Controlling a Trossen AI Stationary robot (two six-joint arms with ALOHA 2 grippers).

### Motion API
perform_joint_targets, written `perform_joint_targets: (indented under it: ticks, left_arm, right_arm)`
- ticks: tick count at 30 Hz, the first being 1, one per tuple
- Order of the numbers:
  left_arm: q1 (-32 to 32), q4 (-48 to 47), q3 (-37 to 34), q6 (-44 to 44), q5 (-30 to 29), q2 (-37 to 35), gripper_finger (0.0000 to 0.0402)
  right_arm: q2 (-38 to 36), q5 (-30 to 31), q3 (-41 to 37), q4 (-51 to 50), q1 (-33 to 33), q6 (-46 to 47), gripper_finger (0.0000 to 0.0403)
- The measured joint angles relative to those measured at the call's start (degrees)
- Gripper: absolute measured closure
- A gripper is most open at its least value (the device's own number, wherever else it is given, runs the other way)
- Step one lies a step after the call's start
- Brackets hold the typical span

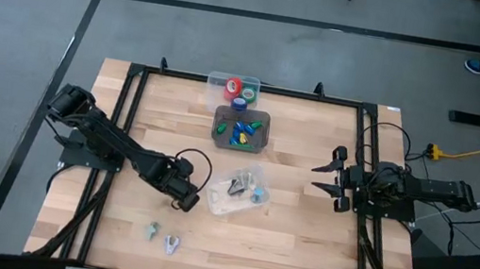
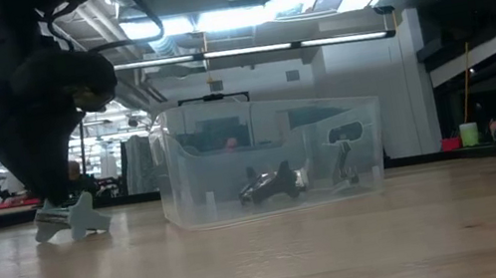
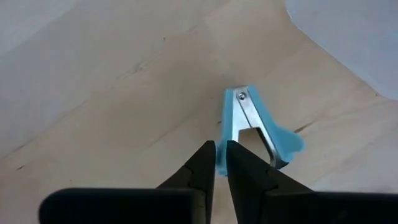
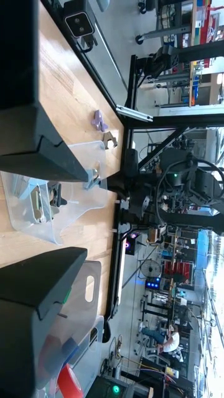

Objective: Pick and place Stapler, Stapler remover, tape
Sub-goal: Put the blue staple remover into the bottom transparent bin

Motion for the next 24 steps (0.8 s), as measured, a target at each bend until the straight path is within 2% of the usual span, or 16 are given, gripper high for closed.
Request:
perform_joint_targets:
  ticks: [12,24]
  left_arm:
    - [-0.02,11.25,0.28,11.34,4.68,4.93,0.0375]
    - [-0.05,13.23,-0.13,17.8,4.45,1.34,0.0397]
  right_arm:
    - [-0.01,0.0,-0.01,0.0,0.0,0.01,0.0215]
    - [0.0,0.0,0.0,-0.01,0.0,-0.01,0.0215]
